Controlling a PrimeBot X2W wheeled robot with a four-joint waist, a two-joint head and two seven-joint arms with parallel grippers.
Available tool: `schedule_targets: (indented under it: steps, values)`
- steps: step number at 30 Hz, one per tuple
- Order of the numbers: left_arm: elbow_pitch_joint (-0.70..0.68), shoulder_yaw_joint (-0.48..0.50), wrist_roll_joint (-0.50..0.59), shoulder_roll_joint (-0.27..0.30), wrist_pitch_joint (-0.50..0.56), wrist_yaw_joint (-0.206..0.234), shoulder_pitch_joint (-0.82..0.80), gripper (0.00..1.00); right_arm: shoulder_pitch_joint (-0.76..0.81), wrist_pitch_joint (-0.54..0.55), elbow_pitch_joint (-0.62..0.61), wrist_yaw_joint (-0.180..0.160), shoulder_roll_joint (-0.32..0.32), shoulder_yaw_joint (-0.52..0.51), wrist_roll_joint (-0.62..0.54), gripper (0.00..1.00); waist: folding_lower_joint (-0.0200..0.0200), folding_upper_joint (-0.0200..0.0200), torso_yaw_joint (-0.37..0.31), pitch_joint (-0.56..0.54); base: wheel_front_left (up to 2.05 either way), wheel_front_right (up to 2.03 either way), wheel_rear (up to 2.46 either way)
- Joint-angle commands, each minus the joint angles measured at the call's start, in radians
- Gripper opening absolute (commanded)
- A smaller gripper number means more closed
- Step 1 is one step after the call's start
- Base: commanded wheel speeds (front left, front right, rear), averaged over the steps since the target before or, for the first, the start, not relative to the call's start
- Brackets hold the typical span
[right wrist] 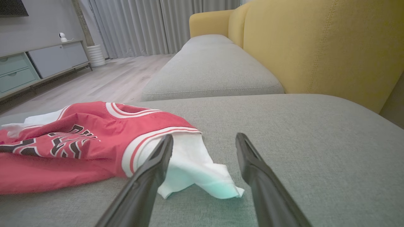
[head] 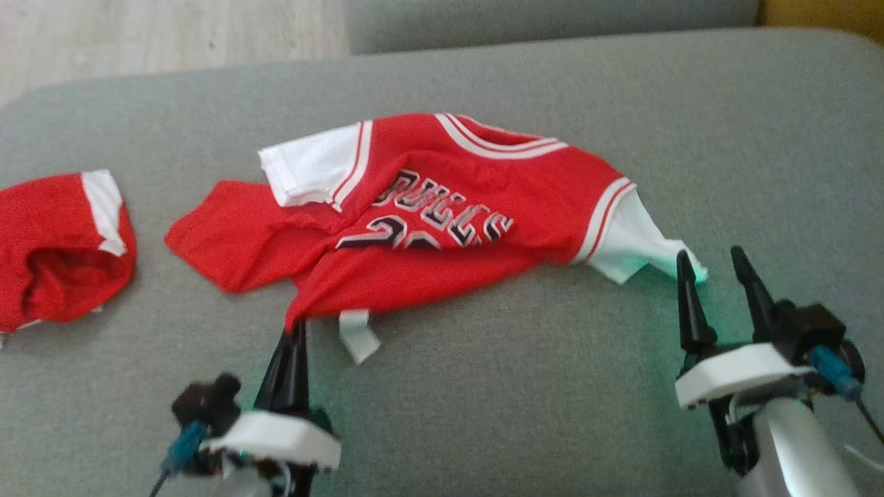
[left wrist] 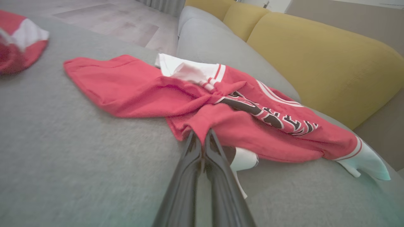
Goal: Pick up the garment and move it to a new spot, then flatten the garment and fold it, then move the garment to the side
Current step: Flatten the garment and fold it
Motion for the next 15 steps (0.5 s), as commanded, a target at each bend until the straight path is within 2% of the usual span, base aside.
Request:
schedule_targets:
  steps: [1, 7, 8, 9, 10, 15]
  values:
    - [-0.031, 0.043, 0.009, 0.007, -0.005, 0.002, 0.007, 0.0, 0.008, -0.007, -0.021, -0.001, 0.01, 0.02, 0.006, 1.0, 0.0001, 0.0, 0.022, -0.039, 0.0, 0.0, 0.0]
    - [0.009, 0.139, 0.088, 0.031, -0.005, 0.005, 0.07, 0.0, 0.038, -0.007, -0.008, -0.001, 0.015, 0.024, 0.018, 1.0, 0.0001, 0.0, 0.027, -0.089, 0.0, 0.0, 0.0]
    - [0.011, 0.163, 0.111, 0.032, -0.005, 0.015, 0.07, 0.07, 0.041, -0.007, -0.009, -0.001, 0.016, 0.026, 0.017, 1.0, 0.0001, 0.0, 0.026, -0.093, 0.0, 0.0, 0.0]
    - [0.01, 0.185, 0.139, 0.032, -0.005, 0.028, 0.07, 0.65, 0.044, -0.007, -0.011, -0.001, 0.017, 0.026, 0.017, 1.0, 0.0001, 0.0, 0.024, -0.095, 0.0, 0.0, 0.0]
    - [0.01, 0.198, 0.17, 0.033, -0.005, 0.039, 0.071, 1.0, 0.046, -0.007, -0.015, -0.001, 0.017, 0.025, 0.017, 1.0, 0.0001, 0.0, 0.022, -0.096, 0.0, 0.0, 0.0]
    - [-0.04, 0.244, 0.309, 0.029, -0.005, 0.097, 0.077, 1.0, 0.048, -0.007, -0.072, -0.001, 0.018, 0.025, 0.02, 1.0, 0.0001, 0.0, 0.013, -0.097, 0.0, 0.0, 0.0]
